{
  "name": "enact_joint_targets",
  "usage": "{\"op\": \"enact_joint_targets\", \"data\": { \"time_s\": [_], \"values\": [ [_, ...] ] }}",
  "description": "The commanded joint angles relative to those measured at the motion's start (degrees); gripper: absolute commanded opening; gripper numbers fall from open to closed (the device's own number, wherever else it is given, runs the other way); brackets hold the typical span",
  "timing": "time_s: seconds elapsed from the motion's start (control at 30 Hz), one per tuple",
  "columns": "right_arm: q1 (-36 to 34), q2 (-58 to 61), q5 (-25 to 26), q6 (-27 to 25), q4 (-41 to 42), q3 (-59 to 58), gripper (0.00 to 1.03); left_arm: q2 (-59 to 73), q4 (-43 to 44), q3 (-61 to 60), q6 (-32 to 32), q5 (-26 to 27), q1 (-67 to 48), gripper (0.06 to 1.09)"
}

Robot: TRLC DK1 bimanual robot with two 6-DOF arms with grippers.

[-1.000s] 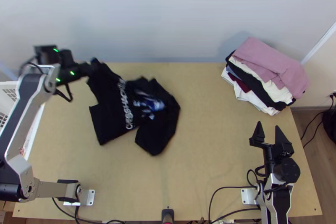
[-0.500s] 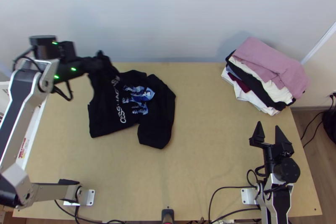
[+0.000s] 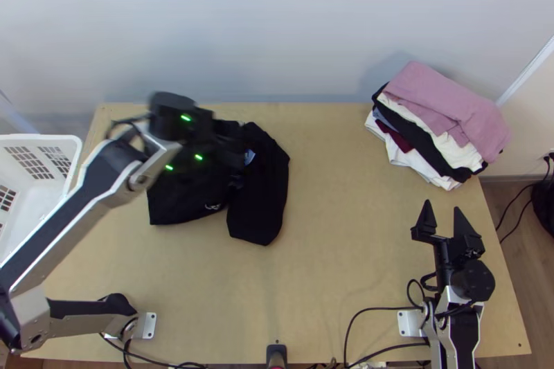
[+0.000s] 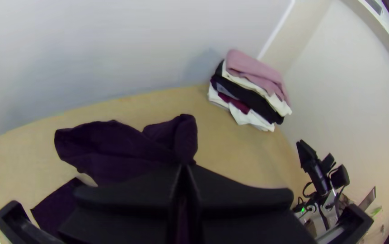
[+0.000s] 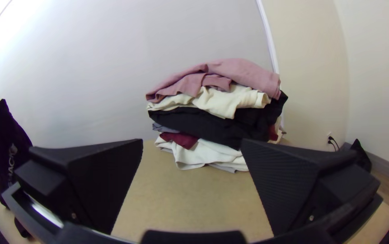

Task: Fold the t-shirt

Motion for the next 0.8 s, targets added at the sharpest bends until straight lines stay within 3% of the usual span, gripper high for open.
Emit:
{"op": "enact_joint_targets", "data": {
  "time_s": [0.0,0.33,0.77],
  "values": [
    [-0.2,0.3,0.7,0.6,-1.3,-0.2,0.98,2.5,2.0,-2.4,-1.9,-1.3,-4.5,0.1],
    [-0.2,0.3,0.7,0.6,-1.3,-0.2,0.98,12.1,9.4,-5.1,-3.1,-3.3,-15.4,0.1],
    [-0.3,0.3,0.7,0.6,-1.3,-0.2,0.98,32.0,12.3,6.8,-4.0,-4.6,-24.7,0.1]
  ]
}}
